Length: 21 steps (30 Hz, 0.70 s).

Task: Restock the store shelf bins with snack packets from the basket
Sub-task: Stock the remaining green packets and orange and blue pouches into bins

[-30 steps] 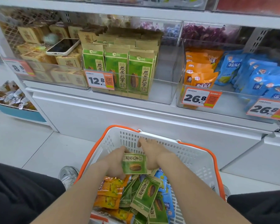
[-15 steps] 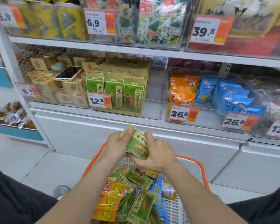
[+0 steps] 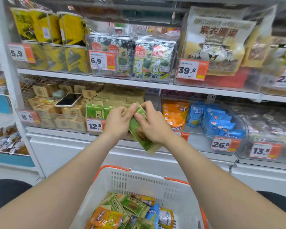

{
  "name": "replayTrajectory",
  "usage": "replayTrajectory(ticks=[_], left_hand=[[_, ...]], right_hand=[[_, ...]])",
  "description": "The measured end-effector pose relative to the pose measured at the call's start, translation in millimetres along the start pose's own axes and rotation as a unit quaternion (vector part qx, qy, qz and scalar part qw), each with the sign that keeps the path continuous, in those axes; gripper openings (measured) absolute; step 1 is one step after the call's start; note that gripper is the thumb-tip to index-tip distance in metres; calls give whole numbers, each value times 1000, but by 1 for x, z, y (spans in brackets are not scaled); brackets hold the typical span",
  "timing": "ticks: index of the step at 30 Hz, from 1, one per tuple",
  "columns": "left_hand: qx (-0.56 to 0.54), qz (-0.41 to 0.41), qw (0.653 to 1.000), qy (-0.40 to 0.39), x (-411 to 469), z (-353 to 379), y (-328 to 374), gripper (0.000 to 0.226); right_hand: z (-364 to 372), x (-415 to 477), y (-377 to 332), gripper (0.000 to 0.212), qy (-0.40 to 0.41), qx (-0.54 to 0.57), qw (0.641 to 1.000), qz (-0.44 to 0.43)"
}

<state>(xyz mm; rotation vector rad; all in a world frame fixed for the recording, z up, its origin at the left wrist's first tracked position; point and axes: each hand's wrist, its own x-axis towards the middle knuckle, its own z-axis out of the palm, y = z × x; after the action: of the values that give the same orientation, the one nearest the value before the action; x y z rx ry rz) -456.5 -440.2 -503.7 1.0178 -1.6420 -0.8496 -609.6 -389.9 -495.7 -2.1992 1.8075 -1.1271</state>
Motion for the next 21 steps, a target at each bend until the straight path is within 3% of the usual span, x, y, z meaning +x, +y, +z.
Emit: replayTrajectory(ticks=[5, 7, 10, 13, 17, 21], left_hand=[[39, -27, 996, -73, 30, -3, 14, 54], [149, 22, 984, -97, 39, -2, 14, 53], [346, 91, 929, -93, 48, 4, 9, 62], [449, 119, 883, -72, 54, 16, 1, 67], [504, 144, 849, -71, 66, 32, -10, 82], [531, 113, 834, -95, 81, 44, -15, 89]], right_hand=[[-31, 40, 4, 17, 63, 5, 998, 10], [-42, 49, 7, 17, 105, 51, 993, 10], [-53, 53, 18, 20, 134, 57, 989, 0], [-49, 48, 35, 22, 109, 25, 994, 7], [-30, 62, 61, 27, 40, -75, 996, 37], [-14, 85, 78, 34, 16, -293, 955, 42]])
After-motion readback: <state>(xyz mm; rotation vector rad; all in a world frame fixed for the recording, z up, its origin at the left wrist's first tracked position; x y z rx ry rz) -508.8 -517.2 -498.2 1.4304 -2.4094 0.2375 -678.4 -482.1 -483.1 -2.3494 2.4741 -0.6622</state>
